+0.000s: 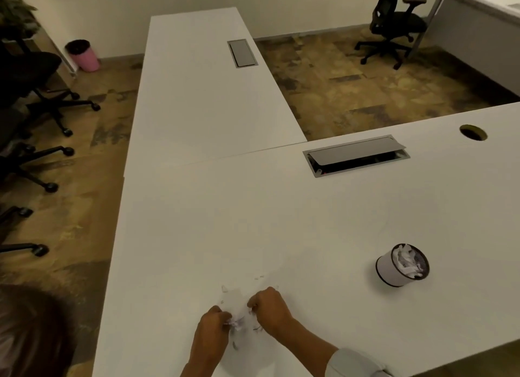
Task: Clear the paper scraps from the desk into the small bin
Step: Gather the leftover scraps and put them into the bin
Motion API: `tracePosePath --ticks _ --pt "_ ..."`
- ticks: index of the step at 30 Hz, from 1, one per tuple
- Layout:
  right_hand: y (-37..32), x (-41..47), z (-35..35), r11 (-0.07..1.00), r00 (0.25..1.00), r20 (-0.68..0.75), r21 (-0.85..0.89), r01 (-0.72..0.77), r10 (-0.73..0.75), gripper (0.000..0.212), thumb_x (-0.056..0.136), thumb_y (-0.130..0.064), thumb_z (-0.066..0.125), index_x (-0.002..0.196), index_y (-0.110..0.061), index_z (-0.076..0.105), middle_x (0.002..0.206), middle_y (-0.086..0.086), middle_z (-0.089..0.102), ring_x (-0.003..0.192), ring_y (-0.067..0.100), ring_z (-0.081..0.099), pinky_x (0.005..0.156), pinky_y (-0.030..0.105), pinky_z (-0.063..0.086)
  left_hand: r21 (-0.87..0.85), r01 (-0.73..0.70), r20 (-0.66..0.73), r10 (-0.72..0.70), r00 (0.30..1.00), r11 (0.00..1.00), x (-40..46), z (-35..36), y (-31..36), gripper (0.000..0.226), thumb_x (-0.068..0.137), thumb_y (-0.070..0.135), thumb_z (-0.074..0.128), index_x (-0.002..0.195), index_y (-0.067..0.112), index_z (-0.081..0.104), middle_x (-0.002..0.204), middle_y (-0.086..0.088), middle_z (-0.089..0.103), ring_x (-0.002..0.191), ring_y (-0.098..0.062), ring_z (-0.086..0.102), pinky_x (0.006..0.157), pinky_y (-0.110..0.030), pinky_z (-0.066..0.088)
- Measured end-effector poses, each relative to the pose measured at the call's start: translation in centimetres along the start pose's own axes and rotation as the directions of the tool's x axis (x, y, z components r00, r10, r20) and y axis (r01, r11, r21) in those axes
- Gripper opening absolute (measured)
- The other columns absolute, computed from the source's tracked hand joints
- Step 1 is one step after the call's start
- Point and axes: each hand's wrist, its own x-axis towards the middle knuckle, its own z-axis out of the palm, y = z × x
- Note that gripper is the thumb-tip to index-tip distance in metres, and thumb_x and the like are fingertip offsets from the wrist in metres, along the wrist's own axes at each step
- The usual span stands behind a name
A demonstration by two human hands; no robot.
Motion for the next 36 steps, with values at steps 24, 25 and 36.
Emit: tracePosePath --ticks 24,25,36 --pt "18.9 -8.7 -24.4 0.714 0.583 -0.518 0.681 -0.162 0.626 0.013 0.08 -0.001 0.072 0.08 -0.011 0.08 0.072 -0.003 0.077 0.069 0.007 0.073 0.066 0.009 0.055 -0.312 -0.289 0.049 0.319 0.946 0.905 5.5 2.8 23.8 0.011 0.073 -0.01 0.071 0.065 -0.002 0.071 0.055 0.002 0.065 0.05 0.005 0.06 0.055 -0.004 0.042" --pt "19.7 -8.8 -24.7 0.745 0.583 -0.536 0.639 -0.194 0.611 0.012 0.081 -0.001 0.073 0.081 -0.01 0.081 0.079 0.002 0.078 0.075 0.012 0.073 0.068 0.007 0.052 -0.33 -0.3 0.058 0.337 0.94 0.895 5.7 3.4 25.0 0.01 0.074 -0.011 0.071 0.066 -0.004 0.071 0.056 0.001 0.066 0.05 0.006 0.061 0.055 -0.003 0.042" --pt "22.8 -9.1 -24.9 0.836 0.696 -0.475 0.401 -0.374 0.539 0.026 0.08 0.003 0.061 0.087 -0.013 0.08 0.093 0.004 0.077 0.085 0.017 0.073 0.08 0.029 0.059 -0.336 -0.407 0.095 0.461 0.882 0.849 8.0 7.9 34.6 0.007 0.076 0.006 0.073 0.069 0.006 0.073 0.068 -0.01 0.073 0.056 -0.01 0.059 0.06 -0.017 0.045"
